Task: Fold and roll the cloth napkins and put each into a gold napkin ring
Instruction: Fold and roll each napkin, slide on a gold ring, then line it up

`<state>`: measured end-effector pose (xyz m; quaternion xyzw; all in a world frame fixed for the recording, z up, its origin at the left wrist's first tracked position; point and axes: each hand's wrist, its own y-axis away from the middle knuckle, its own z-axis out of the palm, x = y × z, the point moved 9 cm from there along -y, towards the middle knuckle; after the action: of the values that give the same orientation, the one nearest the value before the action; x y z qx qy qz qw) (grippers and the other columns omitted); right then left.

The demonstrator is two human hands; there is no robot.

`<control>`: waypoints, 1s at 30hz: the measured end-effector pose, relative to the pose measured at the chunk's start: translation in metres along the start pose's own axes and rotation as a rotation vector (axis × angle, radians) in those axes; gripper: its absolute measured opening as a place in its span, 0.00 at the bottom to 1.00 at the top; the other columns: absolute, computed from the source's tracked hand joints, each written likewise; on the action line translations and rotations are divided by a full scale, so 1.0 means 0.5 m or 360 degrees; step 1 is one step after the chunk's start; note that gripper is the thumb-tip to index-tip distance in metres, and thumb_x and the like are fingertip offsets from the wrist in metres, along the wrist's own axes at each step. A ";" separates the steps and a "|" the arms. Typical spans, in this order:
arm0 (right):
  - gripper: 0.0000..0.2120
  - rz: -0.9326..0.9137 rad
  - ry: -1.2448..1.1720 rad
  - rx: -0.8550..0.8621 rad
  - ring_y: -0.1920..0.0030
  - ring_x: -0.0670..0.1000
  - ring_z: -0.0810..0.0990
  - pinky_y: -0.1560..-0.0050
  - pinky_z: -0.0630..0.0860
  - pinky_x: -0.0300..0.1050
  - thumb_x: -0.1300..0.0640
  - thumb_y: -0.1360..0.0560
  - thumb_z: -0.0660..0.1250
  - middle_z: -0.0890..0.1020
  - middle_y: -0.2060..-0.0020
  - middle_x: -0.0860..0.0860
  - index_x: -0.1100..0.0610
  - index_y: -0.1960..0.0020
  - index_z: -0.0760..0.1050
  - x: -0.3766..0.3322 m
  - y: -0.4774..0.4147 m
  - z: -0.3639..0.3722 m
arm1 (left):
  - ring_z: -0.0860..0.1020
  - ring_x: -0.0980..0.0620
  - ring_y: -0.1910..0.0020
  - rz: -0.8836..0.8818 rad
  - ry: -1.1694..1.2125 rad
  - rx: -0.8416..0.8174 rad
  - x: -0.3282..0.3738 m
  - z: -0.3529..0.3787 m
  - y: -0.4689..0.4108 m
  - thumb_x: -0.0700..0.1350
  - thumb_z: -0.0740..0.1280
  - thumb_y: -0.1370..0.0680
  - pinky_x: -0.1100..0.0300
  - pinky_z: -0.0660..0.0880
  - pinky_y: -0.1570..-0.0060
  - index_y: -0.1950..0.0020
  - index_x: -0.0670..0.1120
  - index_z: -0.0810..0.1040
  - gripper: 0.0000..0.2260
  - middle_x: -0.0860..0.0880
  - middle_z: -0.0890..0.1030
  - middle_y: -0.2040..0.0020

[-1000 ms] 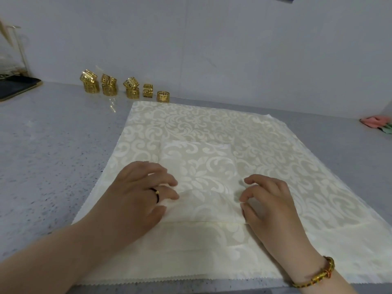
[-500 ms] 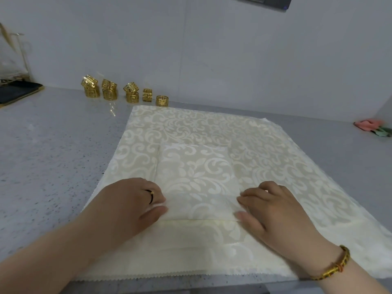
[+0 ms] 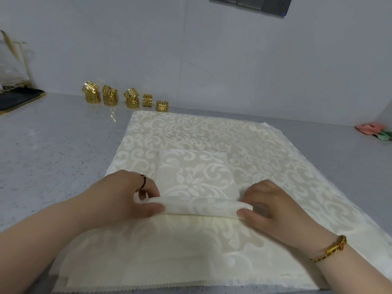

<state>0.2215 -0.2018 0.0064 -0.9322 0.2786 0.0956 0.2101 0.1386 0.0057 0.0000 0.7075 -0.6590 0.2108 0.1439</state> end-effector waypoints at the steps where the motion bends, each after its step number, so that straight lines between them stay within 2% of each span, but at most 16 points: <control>1: 0.25 0.0130 -0.0108 -0.0070 0.52 0.42 0.69 0.52 0.66 0.27 0.29 0.33 0.55 0.76 0.64 0.38 0.49 0.64 0.77 0.009 -0.004 0.005 | 0.71 0.68 0.55 -0.0041 0.0093 0.0007 -0.007 0.000 -0.007 0.68 0.64 0.40 0.74 0.69 0.62 0.66 0.66 0.77 0.10 0.66 0.76 0.60; 2: 0.22 0.0263 -0.0206 -0.0148 0.52 0.42 0.69 0.52 0.64 0.26 0.32 0.31 0.58 0.76 0.65 0.41 0.50 0.66 0.75 0.023 -0.008 0.013 | 0.73 0.67 0.59 -0.0099 0.0181 0.0015 -0.017 -0.001 -0.015 0.64 0.68 0.36 0.74 0.69 0.63 0.67 0.65 0.78 0.05 0.65 0.77 0.63; 5: 0.21 0.0604 -0.0429 -0.0324 0.61 0.47 0.67 0.59 0.64 0.30 0.48 0.24 0.61 0.70 0.68 0.51 0.61 0.68 0.66 0.060 -0.019 0.035 | 0.71 0.62 0.76 -0.0240 0.0407 -0.0046 -0.039 0.009 -0.042 0.50 0.70 0.29 0.72 0.67 0.74 0.70 0.52 0.78 0.10 0.58 0.73 0.78; 8: 0.22 0.0780 -0.0483 -0.0379 0.70 0.45 0.64 0.64 0.61 0.34 0.47 0.24 0.59 0.64 0.71 0.53 0.58 0.70 0.59 0.076 -0.040 0.047 | 0.67 0.60 0.82 -0.0362 0.0572 -0.0046 -0.059 0.012 -0.068 0.49 0.69 0.28 0.72 0.62 0.79 0.68 0.47 0.78 0.11 0.55 0.71 0.81; 11: 0.23 0.0900 -0.0384 -0.0344 0.74 0.44 0.63 0.65 0.58 0.33 0.45 0.24 0.58 0.64 0.74 0.51 0.58 0.71 0.59 0.088 -0.056 0.052 | 0.68 0.58 0.76 -0.0404 0.0570 0.0089 -0.078 0.012 -0.087 0.51 0.68 0.27 0.70 0.63 0.75 0.64 0.49 0.79 0.08 0.53 0.70 0.77; 14: 0.23 0.0863 -0.0097 -0.0073 0.73 0.45 0.64 0.63 0.58 0.36 0.45 0.25 0.61 0.64 0.78 0.46 0.55 0.74 0.60 0.086 -0.070 0.032 | 0.69 0.58 0.76 -0.0330 0.0448 0.0251 -0.073 0.012 -0.086 0.51 0.67 0.27 0.71 0.65 0.72 0.62 0.53 0.75 0.05 0.55 0.68 0.79; 16: 0.21 0.0793 -0.0002 0.0060 0.71 0.45 0.66 0.62 0.59 0.37 0.45 0.26 0.63 0.67 0.76 0.46 0.54 0.72 0.62 0.080 -0.072 0.022 | 0.72 0.58 0.70 -0.0276 0.0334 0.0373 -0.065 0.004 -0.080 0.52 0.67 0.27 0.71 0.67 0.68 0.60 0.57 0.70 0.06 0.56 0.72 0.72; 18: 0.17 0.0716 -0.0066 0.0178 0.71 0.45 0.67 0.65 0.61 0.35 0.47 0.28 0.66 0.68 0.74 0.45 0.52 0.69 0.64 0.076 -0.073 0.012 | 0.71 0.59 0.66 -0.0235 0.0274 0.0500 -0.061 -0.012 -0.074 0.51 0.69 0.28 0.69 0.64 0.68 0.60 0.60 0.66 0.10 0.57 0.72 0.63; 19: 0.15 0.0658 -0.0114 0.0228 0.70 0.46 0.67 0.66 0.63 0.34 0.49 0.29 0.67 0.69 0.73 0.45 0.50 0.68 0.64 0.076 -0.073 0.009 | 0.71 0.60 0.63 -0.0176 0.0231 0.0558 -0.061 -0.019 -0.071 0.51 0.69 0.29 0.70 0.63 0.67 0.60 0.61 0.66 0.11 0.58 0.72 0.61; 21: 0.13 0.0460 -0.0204 0.0296 0.65 0.44 0.71 0.61 0.67 0.30 0.55 0.29 0.69 0.71 0.69 0.42 0.46 0.65 0.65 0.065 -0.077 0.007 | 0.72 0.64 0.57 0.0072 0.0128 0.0567 -0.043 -0.025 -0.070 0.54 0.66 0.29 0.71 0.64 0.63 0.61 0.62 0.68 0.07 0.62 0.74 0.55; 22: 0.11 0.0318 -0.0237 0.0287 0.60 0.40 0.72 0.57 0.67 0.26 0.55 0.30 0.68 0.73 0.66 0.40 0.45 0.65 0.68 0.054 -0.078 0.007 | 0.72 0.66 0.55 0.0209 0.0023 0.0513 -0.033 -0.022 -0.069 0.56 0.62 0.29 0.71 0.67 0.62 0.61 0.64 0.70 0.02 0.65 0.74 0.54; 24: 0.04 0.0127 -0.0320 0.0185 0.54 0.36 0.74 0.51 0.67 0.24 0.51 0.31 0.61 0.77 0.62 0.40 0.45 0.62 0.75 0.046 -0.076 0.017 | 0.72 0.66 0.56 0.0357 -0.0112 0.0398 -0.030 -0.008 -0.064 0.60 0.56 0.28 0.69 0.69 0.56 0.59 0.63 0.74 0.08 0.65 0.76 0.59; 26: 0.10 0.0135 -0.0464 0.0016 0.49 0.36 0.75 0.47 0.67 0.25 0.45 0.32 0.60 0.79 0.52 0.38 0.43 0.58 0.79 0.049 -0.068 0.021 | 0.72 0.66 0.55 0.0376 -0.0130 0.0351 -0.045 0.001 -0.068 0.66 0.51 0.27 0.70 0.67 0.54 0.58 0.62 0.76 0.17 0.67 0.76 0.60; 28: 0.15 0.0182 -0.0549 -0.0166 0.43 0.34 0.71 0.44 0.62 0.22 0.37 0.38 0.64 0.74 0.45 0.31 0.38 0.53 0.78 0.052 -0.062 0.024 | 0.69 0.73 0.52 0.0336 -0.0052 0.0254 -0.057 0.009 -0.070 0.74 0.50 0.32 0.74 0.66 0.54 0.54 0.73 0.70 0.14 0.74 0.72 0.55; 30: 0.26 0.0191 -0.0473 -0.0317 0.40 0.31 0.66 0.43 0.58 0.19 0.33 0.42 0.64 0.67 0.41 0.26 0.32 0.44 0.69 0.053 -0.054 0.037 | 0.65 0.75 0.49 0.0337 -0.0037 0.0182 -0.061 0.020 -0.068 0.75 0.54 0.39 0.75 0.66 0.58 0.53 0.82 0.60 0.15 0.81 0.65 0.49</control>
<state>0.2574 -0.1857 -0.0088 -0.9057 0.2887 0.2718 0.1497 0.1722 0.0307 -0.0211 0.6434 -0.7185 0.2538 0.0724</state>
